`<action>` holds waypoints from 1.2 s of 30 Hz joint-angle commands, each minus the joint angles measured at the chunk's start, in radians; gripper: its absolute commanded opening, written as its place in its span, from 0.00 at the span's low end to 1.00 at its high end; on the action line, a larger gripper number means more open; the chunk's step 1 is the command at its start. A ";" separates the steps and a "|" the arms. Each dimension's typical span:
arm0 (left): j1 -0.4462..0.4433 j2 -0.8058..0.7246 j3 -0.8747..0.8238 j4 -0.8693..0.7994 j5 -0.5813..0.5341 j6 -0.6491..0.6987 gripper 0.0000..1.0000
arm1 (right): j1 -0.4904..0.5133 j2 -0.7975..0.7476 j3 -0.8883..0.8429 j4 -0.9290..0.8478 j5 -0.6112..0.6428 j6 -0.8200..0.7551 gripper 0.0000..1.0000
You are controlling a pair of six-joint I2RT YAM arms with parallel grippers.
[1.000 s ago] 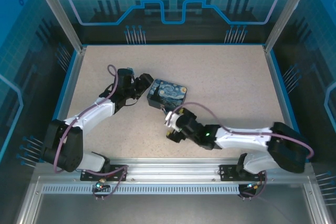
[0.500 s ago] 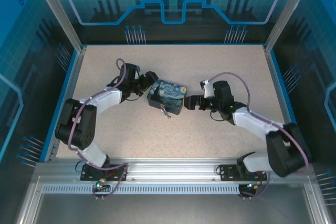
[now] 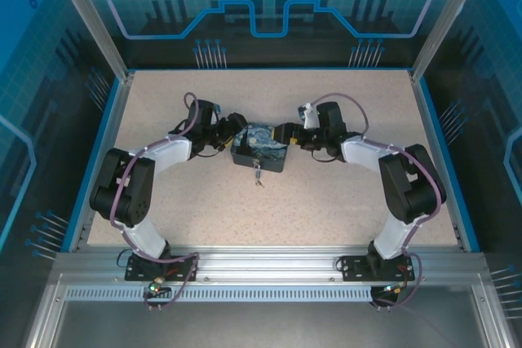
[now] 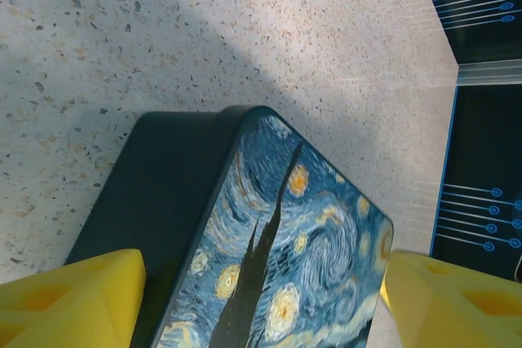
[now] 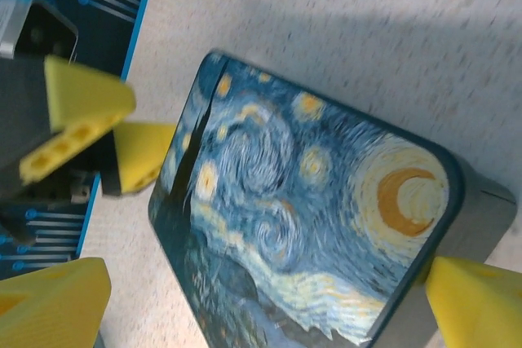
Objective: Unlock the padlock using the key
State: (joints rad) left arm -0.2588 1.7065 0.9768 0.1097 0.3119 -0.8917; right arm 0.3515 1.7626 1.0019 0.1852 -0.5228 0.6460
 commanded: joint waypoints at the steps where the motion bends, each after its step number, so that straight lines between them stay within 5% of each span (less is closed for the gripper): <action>1: -0.047 -0.007 -0.028 0.034 0.080 -0.041 0.79 | 0.002 0.068 0.117 -0.041 -0.054 -0.033 1.00; 8: -0.089 -0.048 -0.092 0.069 0.053 -0.085 0.80 | -0.020 0.228 0.313 -0.135 -0.033 -0.099 0.98; 15: -0.065 -0.171 -0.120 0.003 -0.049 -0.027 0.83 | -0.114 0.024 0.105 -0.093 0.151 -0.167 1.00; 19: -0.053 -0.250 -0.122 -0.035 -0.105 0.020 0.83 | -0.133 -0.115 -0.058 -0.071 0.123 -0.177 0.96; 25: -0.053 -0.320 -0.144 -0.048 -0.139 0.045 0.82 | -0.047 -0.170 -0.289 0.111 -0.016 0.047 0.74; 30: -0.053 -0.364 -0.201 -0.017 -0.142 0.019 0.82 | 0.053 -0.162 -0.412 0.288 0.078 0.293 0.64; 36: -0.053 -0.386 -0.232 -0.001 -0.134 0.011 0.83 | 0.154 -0.073 -0.366 0.309 0.169 0.442 0.54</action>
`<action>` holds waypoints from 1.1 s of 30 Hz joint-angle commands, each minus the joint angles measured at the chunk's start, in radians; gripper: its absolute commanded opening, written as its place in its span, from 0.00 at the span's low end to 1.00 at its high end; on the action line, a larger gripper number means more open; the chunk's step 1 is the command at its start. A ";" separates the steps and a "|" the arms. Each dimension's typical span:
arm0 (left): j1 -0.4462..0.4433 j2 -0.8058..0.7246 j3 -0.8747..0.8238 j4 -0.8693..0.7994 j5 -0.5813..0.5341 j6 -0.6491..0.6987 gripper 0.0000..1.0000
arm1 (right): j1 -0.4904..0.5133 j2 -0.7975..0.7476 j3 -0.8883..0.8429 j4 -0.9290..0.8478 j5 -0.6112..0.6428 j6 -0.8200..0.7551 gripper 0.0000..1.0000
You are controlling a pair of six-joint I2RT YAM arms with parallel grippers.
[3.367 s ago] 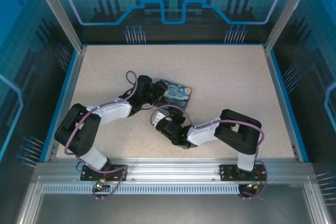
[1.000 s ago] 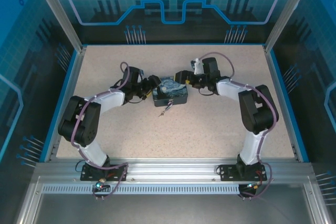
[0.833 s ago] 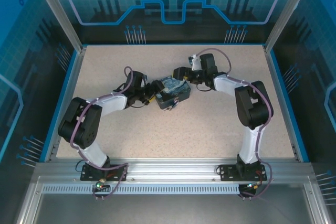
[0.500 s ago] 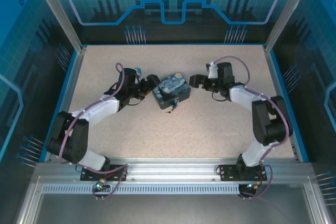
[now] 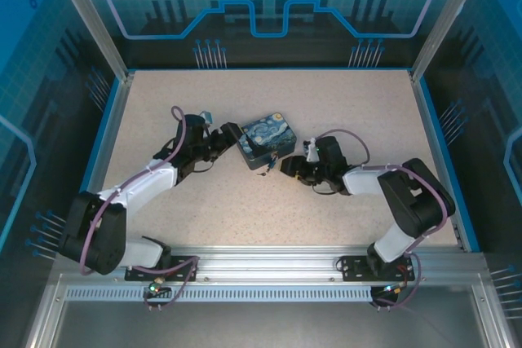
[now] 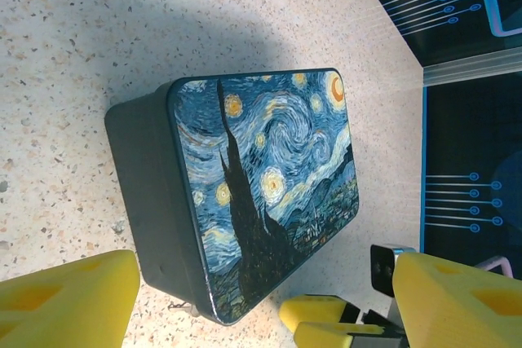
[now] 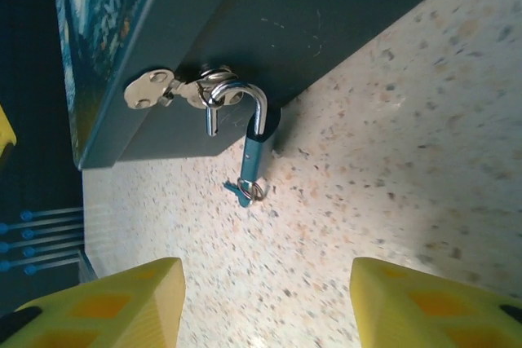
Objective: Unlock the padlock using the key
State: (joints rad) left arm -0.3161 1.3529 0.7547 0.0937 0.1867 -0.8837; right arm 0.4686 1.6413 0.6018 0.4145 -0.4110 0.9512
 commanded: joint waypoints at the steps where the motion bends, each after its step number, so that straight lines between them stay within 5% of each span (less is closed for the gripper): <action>1: 0.005 -0.032 -0.011 0.021 -0.003 0.001 0.83 | 0.048 0.067 0.035 0.108 0.066 0.167 0.53; 11: 0.012 -0.028 -0.016 0.048 0.023 0.011 0.83 | 0.111 0.135 -0.011 0.247 0.246 0.307 0.39; 33: 0.046 0.015 -0.031 0.100 0.079 -0.012 0.83 | 0.145 0.251 0.001 0.388 0.314 0.321 0.24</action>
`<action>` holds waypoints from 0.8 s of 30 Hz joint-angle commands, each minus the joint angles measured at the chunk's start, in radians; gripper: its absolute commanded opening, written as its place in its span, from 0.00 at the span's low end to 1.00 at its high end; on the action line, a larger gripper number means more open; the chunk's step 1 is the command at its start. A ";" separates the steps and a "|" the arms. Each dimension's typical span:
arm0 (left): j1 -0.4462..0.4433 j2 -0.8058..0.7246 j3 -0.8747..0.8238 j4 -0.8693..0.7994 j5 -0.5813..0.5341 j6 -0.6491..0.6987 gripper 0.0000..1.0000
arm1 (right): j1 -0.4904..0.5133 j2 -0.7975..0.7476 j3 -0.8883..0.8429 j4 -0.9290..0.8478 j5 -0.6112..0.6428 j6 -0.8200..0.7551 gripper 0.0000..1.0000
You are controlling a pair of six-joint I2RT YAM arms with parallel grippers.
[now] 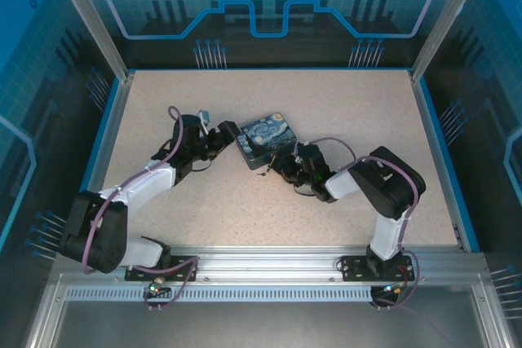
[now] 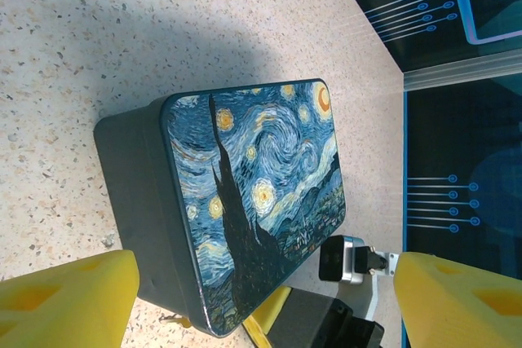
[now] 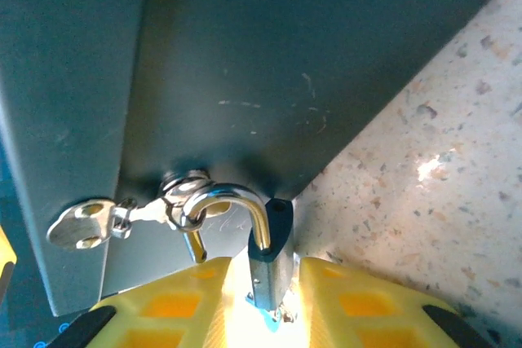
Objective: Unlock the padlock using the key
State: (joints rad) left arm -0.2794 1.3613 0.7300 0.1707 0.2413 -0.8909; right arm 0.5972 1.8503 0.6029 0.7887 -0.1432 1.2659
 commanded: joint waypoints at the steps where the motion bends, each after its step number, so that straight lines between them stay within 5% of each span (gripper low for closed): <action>1: 0.011 0.007 -0.005 0.020 0.026 -0.005 0.83 | 0.016 0.048 -0.001 0.025 0.047 0.006 0.22; 8: 0.014 0.013 0.004 0.007 0.032 -0.005 0.83 | 0.016 0.012 -0.030 0.014 0.082 -0.010 0.08; 24: 0.014 0.022 0.034 -0.033 0.033 0.007 0.83 | -0.048 -0.025 -0.059 0.075 0.075 0.003 0.05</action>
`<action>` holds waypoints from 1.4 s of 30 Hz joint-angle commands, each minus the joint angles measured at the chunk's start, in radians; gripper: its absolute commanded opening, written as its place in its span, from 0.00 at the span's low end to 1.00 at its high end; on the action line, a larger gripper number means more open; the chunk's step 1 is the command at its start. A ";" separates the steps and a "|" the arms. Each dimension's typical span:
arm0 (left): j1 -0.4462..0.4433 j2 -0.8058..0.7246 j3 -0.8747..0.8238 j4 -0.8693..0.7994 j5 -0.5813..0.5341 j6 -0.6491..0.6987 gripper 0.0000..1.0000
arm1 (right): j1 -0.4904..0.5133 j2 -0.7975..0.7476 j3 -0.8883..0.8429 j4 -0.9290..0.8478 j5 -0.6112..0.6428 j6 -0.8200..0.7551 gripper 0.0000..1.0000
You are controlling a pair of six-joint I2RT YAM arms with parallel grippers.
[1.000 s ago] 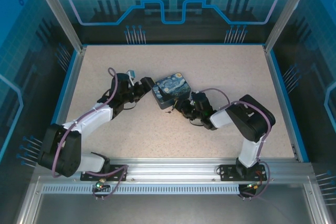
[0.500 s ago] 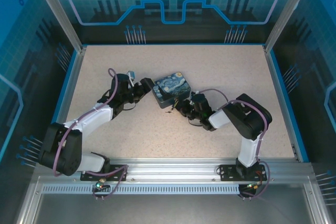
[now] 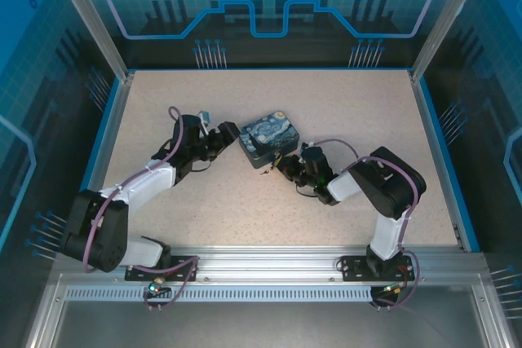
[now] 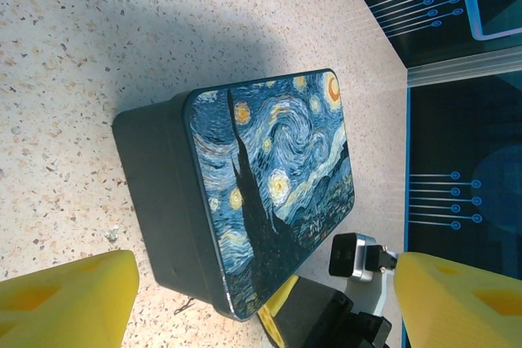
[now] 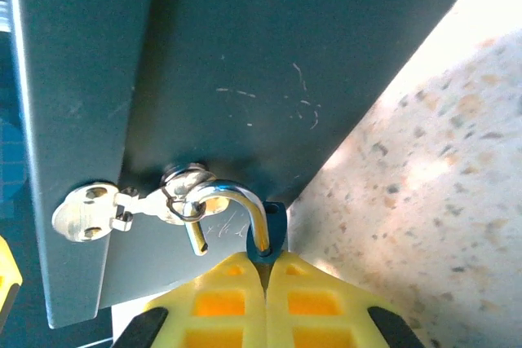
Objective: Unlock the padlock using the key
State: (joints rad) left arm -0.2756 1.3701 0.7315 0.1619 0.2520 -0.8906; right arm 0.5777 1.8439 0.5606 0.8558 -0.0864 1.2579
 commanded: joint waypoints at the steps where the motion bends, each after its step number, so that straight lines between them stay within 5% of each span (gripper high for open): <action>1: 0.010 0.016 0.034 -0.025 0.021 0.008 0.83 | -0.034 -0.021 -0.018 0.011 0.015 0.010 0.04; 15: -0.022 0.077 0.104 0.016 0.048 0.031 0.83 | -0.090 -0.027 -0.010 0.004 -0.022 -0.008 0.04; 29: -0.199 0.440 0.444 0.042 0.110 0.069 0.83 | -0.085 -0.032 -0.015 -0.031 -0.023 -0.015 0.04; 42: -0.208 0.508 0.394 -0.015 0.071 0.080 0.83 | -0.111 -0.038 -0.043 0.011 -0.021 -0.005 0.04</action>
State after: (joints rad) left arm -0.4835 1.8503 1.1610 0.1940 0.3351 -0.8333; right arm 0.4892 1.8267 0.5396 0.8608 -0.1127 1.2564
